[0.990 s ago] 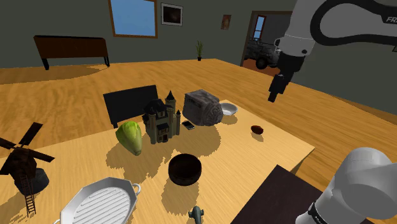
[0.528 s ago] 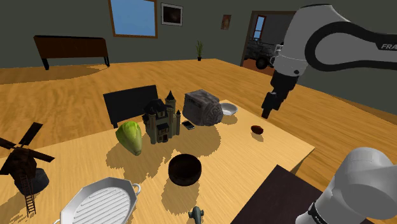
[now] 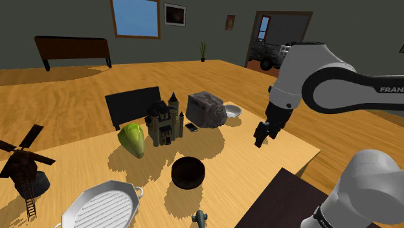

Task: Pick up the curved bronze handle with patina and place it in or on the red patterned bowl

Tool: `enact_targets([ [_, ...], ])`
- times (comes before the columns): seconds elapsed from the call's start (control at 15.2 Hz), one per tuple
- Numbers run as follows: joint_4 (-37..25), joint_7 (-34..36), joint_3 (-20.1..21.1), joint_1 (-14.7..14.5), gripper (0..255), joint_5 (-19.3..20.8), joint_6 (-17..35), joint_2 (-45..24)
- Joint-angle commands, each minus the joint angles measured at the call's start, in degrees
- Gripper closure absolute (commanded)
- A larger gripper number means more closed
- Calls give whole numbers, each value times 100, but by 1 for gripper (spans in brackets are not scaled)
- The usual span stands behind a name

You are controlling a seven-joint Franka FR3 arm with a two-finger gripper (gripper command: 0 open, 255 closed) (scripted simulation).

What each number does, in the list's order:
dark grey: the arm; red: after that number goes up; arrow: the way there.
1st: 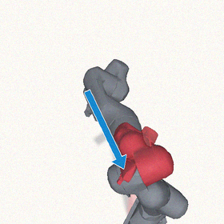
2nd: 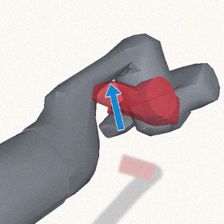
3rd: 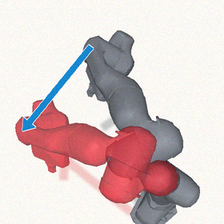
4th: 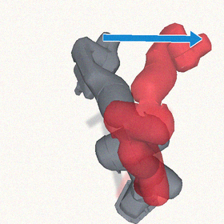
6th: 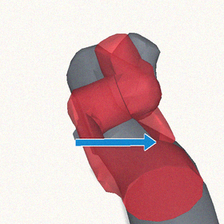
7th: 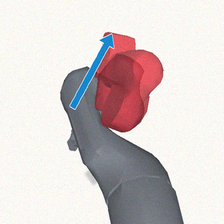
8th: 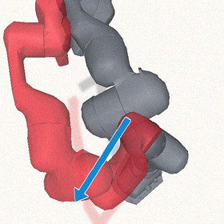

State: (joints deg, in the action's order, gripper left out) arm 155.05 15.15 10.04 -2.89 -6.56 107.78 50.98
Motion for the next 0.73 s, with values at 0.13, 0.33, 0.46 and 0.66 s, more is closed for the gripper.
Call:
enact_targets([
  [0.13,521,573,398,-173,0,-472,734,-151],
  [0.33,816,1006,743,-336,0,-858,1349,-414],
  [0.46,961,1291,990,-444,0,-1120,1805,-680],
  [0.66,1090,1712,1376,-587,0,-1502,2556,-1221],
])
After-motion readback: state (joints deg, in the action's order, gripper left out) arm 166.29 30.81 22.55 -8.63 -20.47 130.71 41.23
